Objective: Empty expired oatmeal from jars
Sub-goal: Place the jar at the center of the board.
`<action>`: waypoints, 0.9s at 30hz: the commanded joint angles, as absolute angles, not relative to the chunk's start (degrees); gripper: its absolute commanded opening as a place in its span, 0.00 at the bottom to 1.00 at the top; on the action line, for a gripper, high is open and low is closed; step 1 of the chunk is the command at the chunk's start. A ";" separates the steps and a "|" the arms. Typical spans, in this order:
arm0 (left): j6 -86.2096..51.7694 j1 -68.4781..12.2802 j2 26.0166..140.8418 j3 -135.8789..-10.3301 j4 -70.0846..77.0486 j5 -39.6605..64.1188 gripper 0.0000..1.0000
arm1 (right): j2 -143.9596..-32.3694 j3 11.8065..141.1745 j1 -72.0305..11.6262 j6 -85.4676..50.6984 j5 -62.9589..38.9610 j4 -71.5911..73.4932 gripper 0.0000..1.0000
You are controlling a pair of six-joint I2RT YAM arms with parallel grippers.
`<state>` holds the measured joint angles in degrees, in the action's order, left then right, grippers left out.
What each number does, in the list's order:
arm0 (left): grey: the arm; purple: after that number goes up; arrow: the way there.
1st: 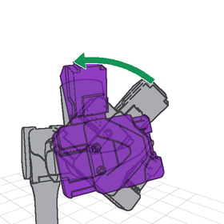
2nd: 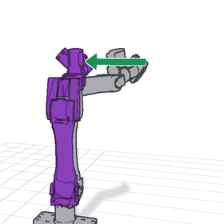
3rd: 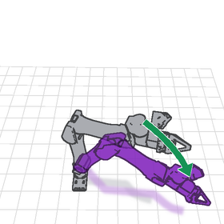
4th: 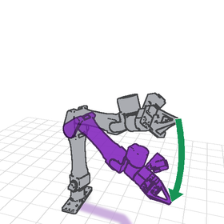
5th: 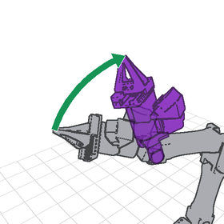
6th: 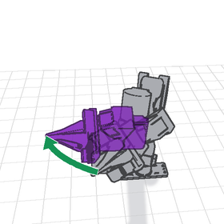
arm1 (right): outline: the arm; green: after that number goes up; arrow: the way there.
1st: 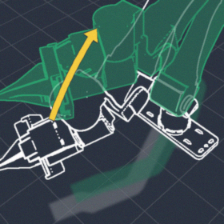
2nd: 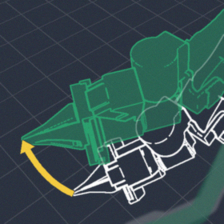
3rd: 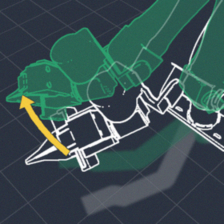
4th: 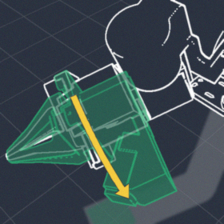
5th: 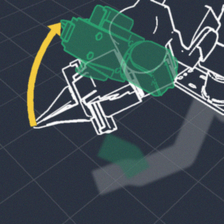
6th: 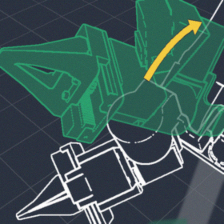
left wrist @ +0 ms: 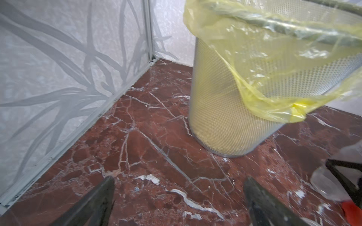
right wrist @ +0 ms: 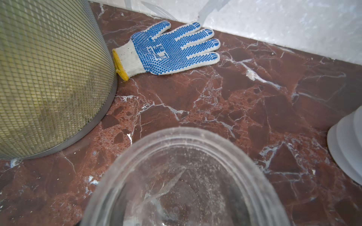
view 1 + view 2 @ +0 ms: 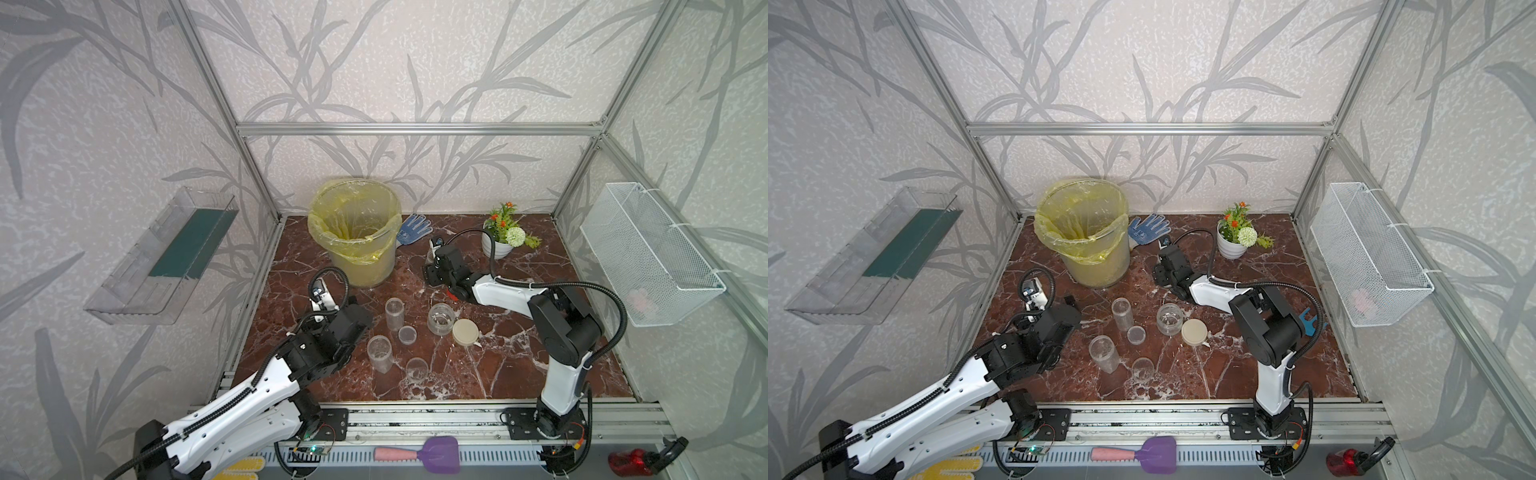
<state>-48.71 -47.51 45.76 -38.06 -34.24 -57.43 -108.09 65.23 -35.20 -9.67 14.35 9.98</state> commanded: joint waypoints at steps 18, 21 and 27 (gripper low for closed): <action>-35.43 -38.57 48.37 -34.21 -20.03 -65.84 0.99 | -100.39 59.13 -35.38 -10.50 13.11 11.56 0.99; -24.67 -34.79 46.82 -31.67 -9.67 -60.20 0.99 | -98.09 57.66 -36.19 -9.02 15.46 11.52 0.99; -17.25 -19.48 46.01 -28.21 1.38 -46.43 0.99 | -88.34 53.30 -36.35 -7.51 22.87 10.52 0.99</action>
